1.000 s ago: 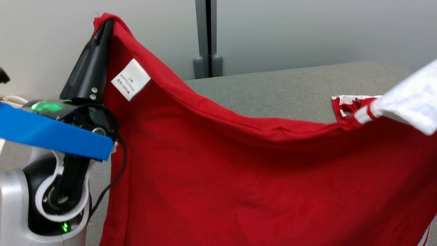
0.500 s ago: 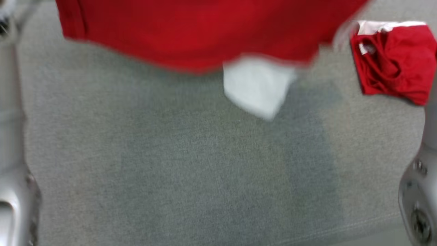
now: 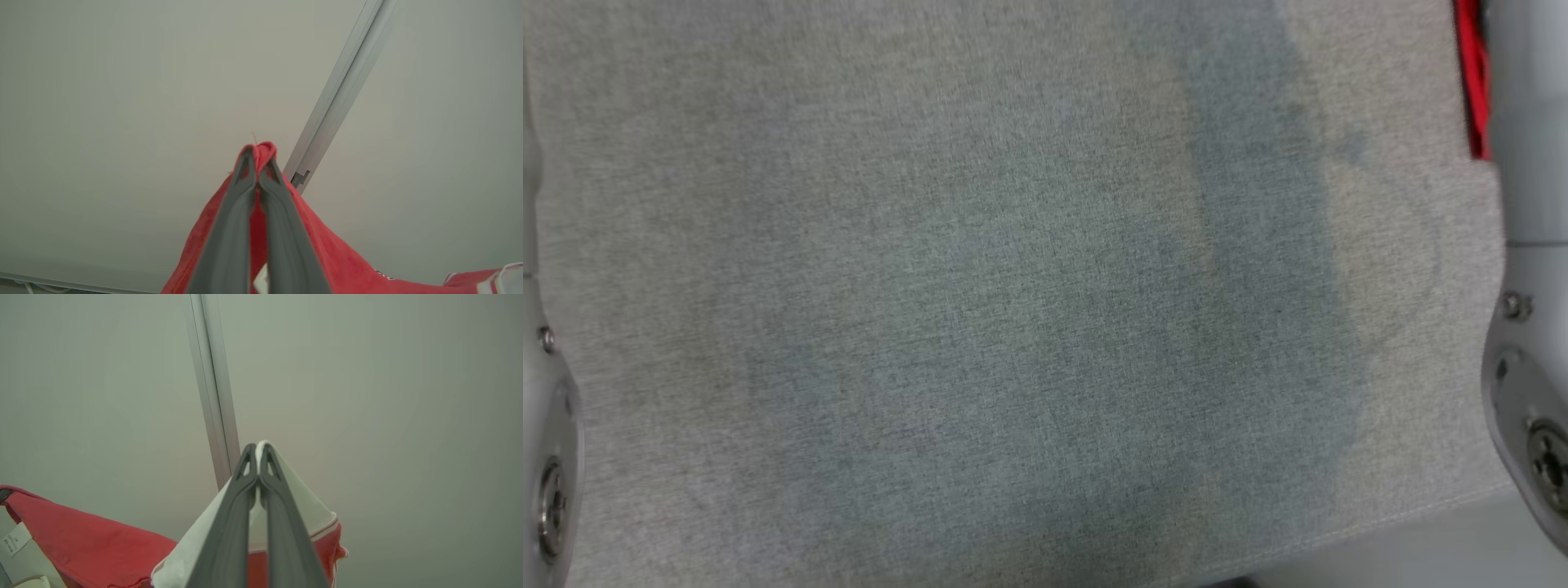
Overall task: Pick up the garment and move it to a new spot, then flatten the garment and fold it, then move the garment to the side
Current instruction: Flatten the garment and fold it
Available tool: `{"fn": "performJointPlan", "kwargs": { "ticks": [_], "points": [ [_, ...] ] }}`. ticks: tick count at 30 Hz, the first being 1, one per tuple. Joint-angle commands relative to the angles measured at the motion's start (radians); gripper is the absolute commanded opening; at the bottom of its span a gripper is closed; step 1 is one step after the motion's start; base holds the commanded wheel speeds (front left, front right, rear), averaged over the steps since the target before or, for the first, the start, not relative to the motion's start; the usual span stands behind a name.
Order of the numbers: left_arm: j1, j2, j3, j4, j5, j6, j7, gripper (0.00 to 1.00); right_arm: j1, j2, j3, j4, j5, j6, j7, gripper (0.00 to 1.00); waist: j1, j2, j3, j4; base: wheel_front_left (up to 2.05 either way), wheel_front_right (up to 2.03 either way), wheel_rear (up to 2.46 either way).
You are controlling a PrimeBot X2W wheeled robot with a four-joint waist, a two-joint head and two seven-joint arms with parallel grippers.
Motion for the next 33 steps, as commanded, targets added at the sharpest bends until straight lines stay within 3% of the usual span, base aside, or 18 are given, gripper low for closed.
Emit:
{"fn": "performJointPlan", "kwargs": {
  "ticks": [1,7,15,20,28,33],
  "points": [
    [0.007,0.004,0.002,0.013,-0.002,-0.005,-0.014,0.0,0.02,-0.007,0.006,0.008,0.019,0.001,-0.01,0.0,-0.0005,-0.0006,0.021,0.01,0.0,0.0,0.0],
    [0.037,0.012,-0.01,0.136,0.006,-0.04,-0.077,0.0,0.079,-0.005,0.067,0.012,0.089,0.001,-0.017,0.0,-0.0005,-0.0006,0.075,-0.003,0.0,0.0,0.0],
    [0.087,0.005,-0.014,0.159,-0.024,-0.076,-0.107,0.0,0.225,-0.004,0.103,-0.144,0.125,0.001,-0.016,0.0,-0.0005,-0.0006,0.072,-0.002,0.0,0.0,0.0],
    [0.195,0.013,-0.02,0.056,-0.089,-0.084,-0.111,0.0,0.402,-0.027,0.09,-0.289,0.162,0.001,-0.017,0.0,-0.0005,-0.0006,0.016,0.011,0.0,0.0,0.0],
    [0.549,0.05,-0.055,-0.165,-0.165,-0.081,-0.112,0.0,0.765,-0.092,0.084,-0.515,0.255,0.001,-0.017,0.0,-0.0005,-0.0006,-0.14,0.049,0.0,0.0,0.0],
    [0.787,0.021,-0.057,-0.247,-0.186,-0.081,-0.111,0.0,1.003,-0.12,0.104,-0.63,0.311,0.001,-0.016,0.0,-0.0005,-0.0006,-0.243,0.064,0.0,0.0,0.0]
  ]
}}
